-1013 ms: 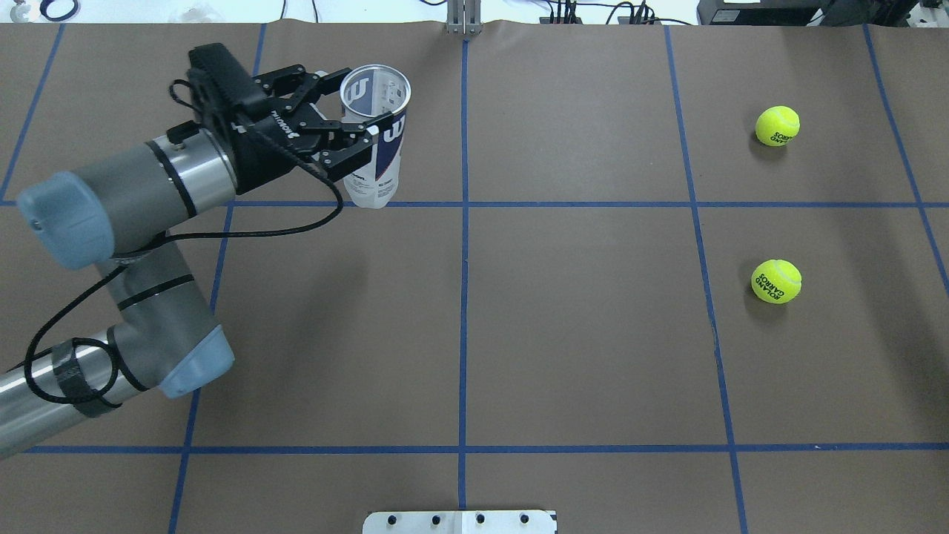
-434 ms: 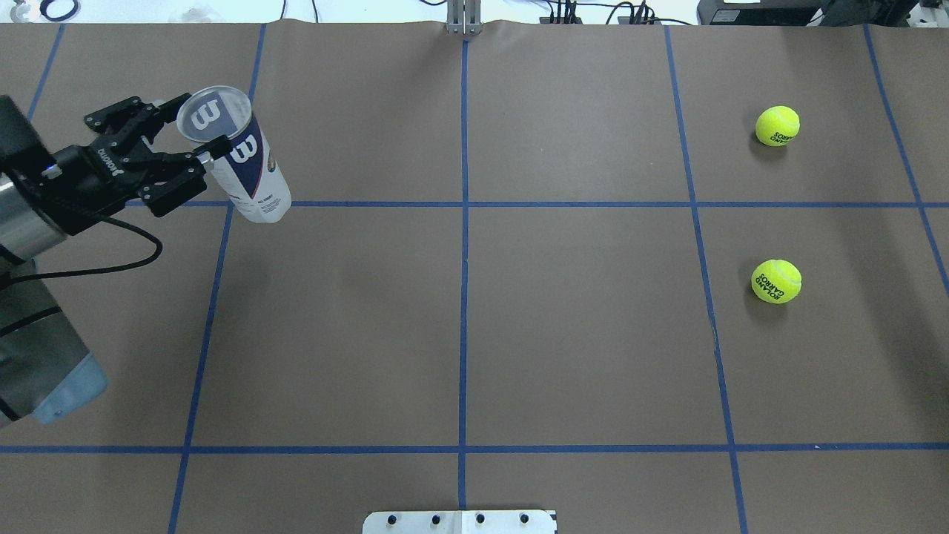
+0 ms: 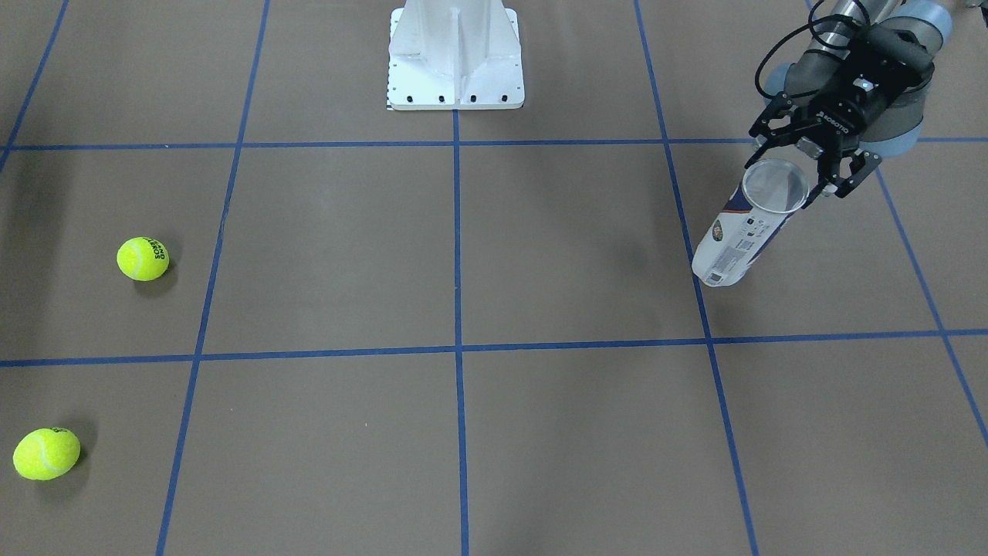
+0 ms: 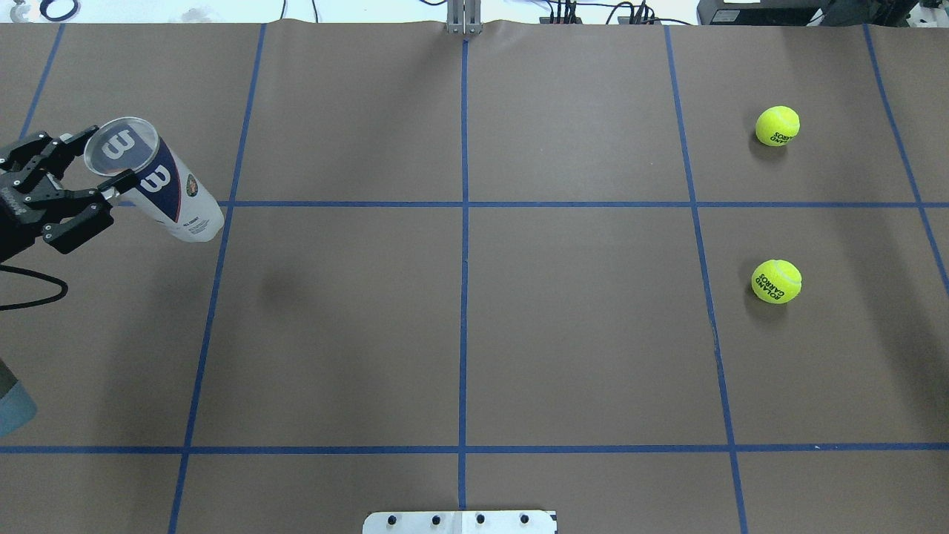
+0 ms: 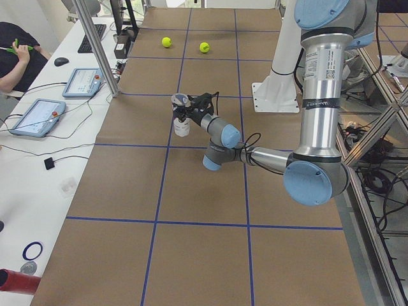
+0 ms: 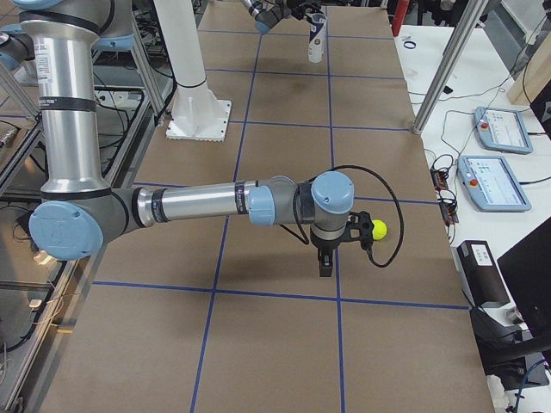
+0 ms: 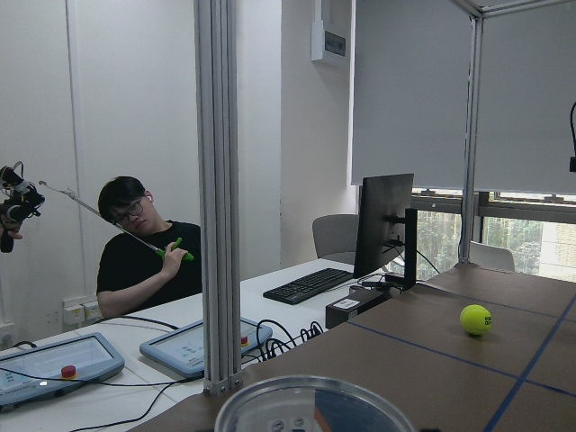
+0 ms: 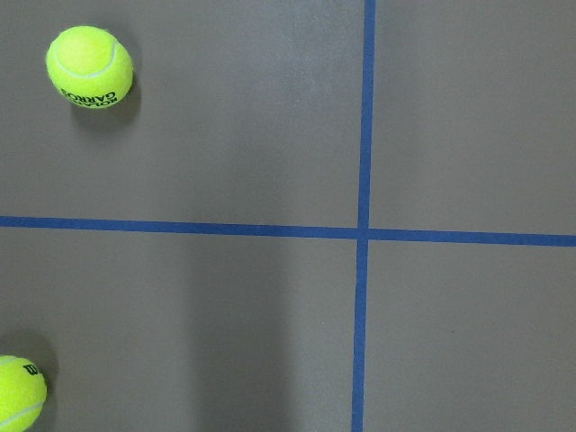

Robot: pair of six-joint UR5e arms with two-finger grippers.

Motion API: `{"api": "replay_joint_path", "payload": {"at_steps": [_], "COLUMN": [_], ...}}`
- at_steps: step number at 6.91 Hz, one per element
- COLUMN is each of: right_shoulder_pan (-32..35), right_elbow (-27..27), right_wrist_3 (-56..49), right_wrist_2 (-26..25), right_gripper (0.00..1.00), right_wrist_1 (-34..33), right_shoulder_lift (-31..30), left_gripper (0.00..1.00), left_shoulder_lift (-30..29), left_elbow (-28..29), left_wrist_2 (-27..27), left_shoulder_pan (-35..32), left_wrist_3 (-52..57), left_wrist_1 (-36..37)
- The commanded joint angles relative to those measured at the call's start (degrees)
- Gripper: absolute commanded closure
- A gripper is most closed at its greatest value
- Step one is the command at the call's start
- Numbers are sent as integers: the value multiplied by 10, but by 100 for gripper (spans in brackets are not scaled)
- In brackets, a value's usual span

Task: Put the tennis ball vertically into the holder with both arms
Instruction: 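Hold the upright can with the left gripper near the table edge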

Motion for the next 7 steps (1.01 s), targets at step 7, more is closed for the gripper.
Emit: {"api": "replay_joint_path", "payload": {"at_steps": [7], "right_shoulder_pan": [-3], "right_elbow": [0], "right_wrist_3": [0], "right_wrist_2": [1], "right_gripper": [1], "right_wrist_1": [0], "right_shoulder_lift": [-1], "left_gripper": [40], "left_shoulder_lift": [-14], "left_elbow": [128], "left_wrist_2": [42], "left_shoulder_pan": [1], "left_wrist_3": [-1], "left_wrist_1": [-89]}}
